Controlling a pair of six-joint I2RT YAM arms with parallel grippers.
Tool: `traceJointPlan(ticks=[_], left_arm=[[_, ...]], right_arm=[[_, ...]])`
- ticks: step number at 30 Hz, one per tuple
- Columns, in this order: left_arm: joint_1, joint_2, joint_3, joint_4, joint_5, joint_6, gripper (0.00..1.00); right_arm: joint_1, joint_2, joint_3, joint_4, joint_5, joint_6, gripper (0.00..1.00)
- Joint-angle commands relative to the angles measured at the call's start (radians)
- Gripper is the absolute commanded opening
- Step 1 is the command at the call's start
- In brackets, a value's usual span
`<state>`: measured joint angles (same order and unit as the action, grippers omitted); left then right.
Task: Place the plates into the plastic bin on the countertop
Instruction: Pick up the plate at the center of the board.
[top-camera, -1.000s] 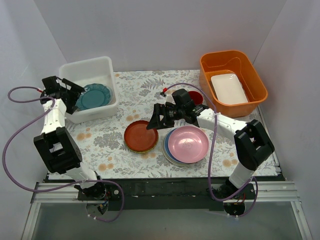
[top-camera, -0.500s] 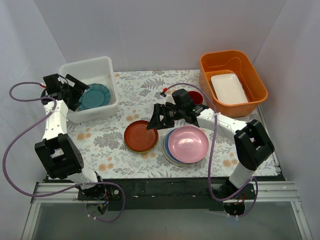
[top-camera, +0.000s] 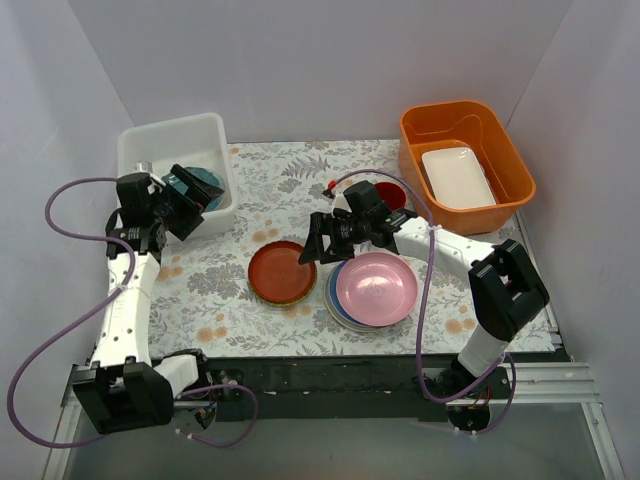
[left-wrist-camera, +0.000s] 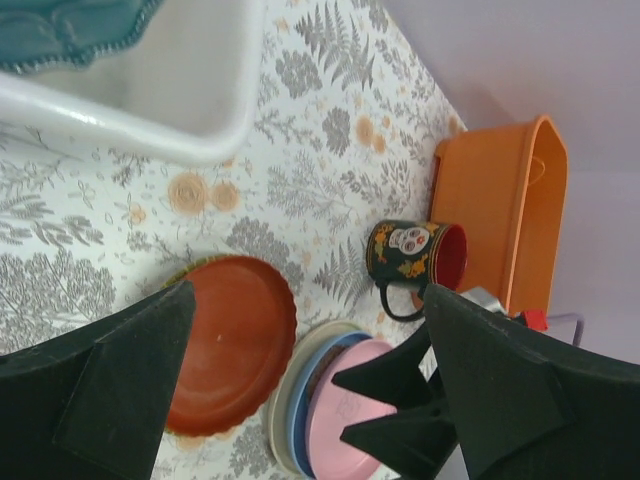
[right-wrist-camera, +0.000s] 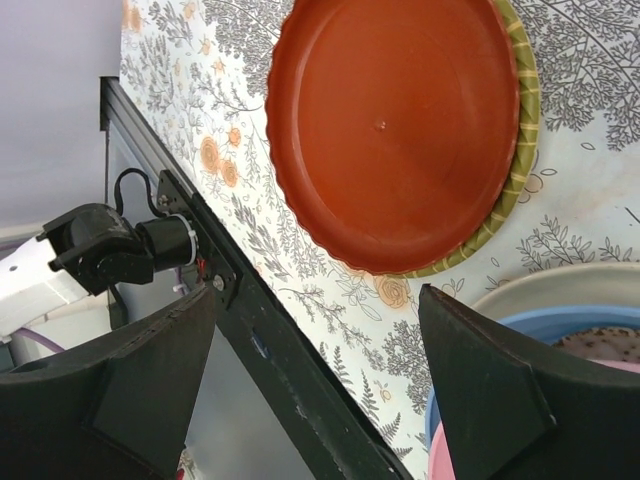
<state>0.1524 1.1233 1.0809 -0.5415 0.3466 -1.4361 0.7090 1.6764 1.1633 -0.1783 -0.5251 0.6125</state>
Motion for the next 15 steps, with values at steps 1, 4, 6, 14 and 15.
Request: traceJointPlan(ticks=[1,4,6,14,15], left_arm=[[-0.039,-0.106,-0.090,-0.035,0.009,-0.038,0.98],[-0.060,-0.192,-0.175,-0.043,0.012,-0.069,0.98],[-0.068,-0.232,-0.211,-0.067,0.011,-0.086,0.98],[-0.077,-0.345,-0.318,-0.143,0.014,-0.072,0.98],[-0.076,-0.347,-0.322,-0.143,0.014,-0.060,0.98]], right_arm=[[0.009,-0.046,0.032,-0.026,0.030,-0.025,0.89],[0.009,-0.038,0.039,-0.032,0.037,-0.026,0.89],[0.009,-0.032,0.050,-0.035,0.036,-0.026,0.89],[0.012,-0.003,0.045,-0.035,0.043,-0.025,0.88],[0.012,-0.001,0.045,-0.035,0.043,-0.026,0.88]])
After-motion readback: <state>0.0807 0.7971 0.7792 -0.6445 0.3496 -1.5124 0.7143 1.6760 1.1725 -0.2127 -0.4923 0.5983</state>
